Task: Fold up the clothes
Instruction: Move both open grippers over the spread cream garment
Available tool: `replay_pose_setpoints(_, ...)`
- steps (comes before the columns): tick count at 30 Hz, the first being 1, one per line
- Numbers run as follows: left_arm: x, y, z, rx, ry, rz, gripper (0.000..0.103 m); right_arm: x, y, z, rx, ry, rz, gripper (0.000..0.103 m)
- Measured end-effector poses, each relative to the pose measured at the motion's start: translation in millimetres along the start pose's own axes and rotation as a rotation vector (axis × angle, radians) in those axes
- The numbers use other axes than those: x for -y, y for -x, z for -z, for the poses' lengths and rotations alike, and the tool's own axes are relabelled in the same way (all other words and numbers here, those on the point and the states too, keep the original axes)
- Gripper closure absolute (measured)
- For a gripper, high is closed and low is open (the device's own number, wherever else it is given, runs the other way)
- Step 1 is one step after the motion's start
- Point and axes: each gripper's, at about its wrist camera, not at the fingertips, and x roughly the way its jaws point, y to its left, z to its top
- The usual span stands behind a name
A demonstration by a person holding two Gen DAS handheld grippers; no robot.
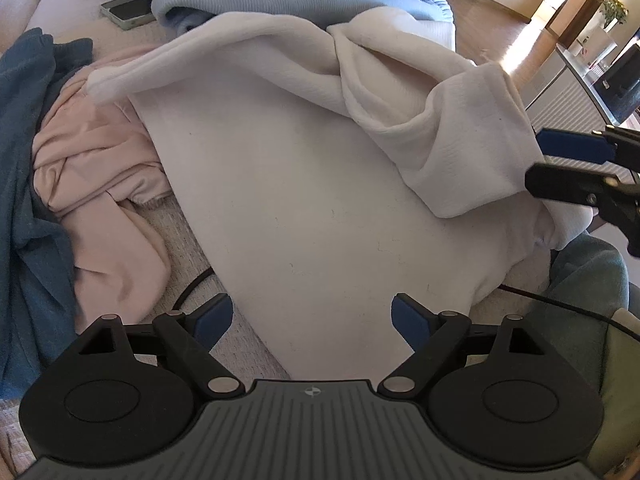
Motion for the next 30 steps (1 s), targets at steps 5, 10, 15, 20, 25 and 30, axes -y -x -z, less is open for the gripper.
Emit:
replay_pose_setpoints(5,9.1,-5.3,-3.1,-0.009,-0.013,0.007,0.017,-2.8,-0.3,9.1,-0.009,-0.015,-0.008,0.044)
replay_pose_setpoints(10,7.9,-3.2,-2.0,-0.003,-0.009,0.01,0.016,-5.4,-6.1,17.7,-0.033,-0.031,-0.02,0.044)
replay_pose_setpoints(15,6.6,-0.9,-0.8,0.003,-0.004,0.012,0.016,-7.2,-5.7,19.9,-0.04,-0.025,-0.021,0.044)
replay_pose_setpoints(20,5.3,1.3,0.3,0.009,0.001,0.014,0.016,-9.9,-3.5,23.4,-0.053,-0.008,-0.023,0.044)
replay_pose_setpoints(25,1.7,8.5,3.3,0.031,0.014,0.024,0.016,-9.7,3.9,32.3,-0.083,0.004,-0.051,0.044)
replay_pose_setpoints(30,0.5,12.3,10.5,0.033,0.03,0.037,0.016,-7.2,12.5,43.0,-0.116,0.013,-0.079,0.044)
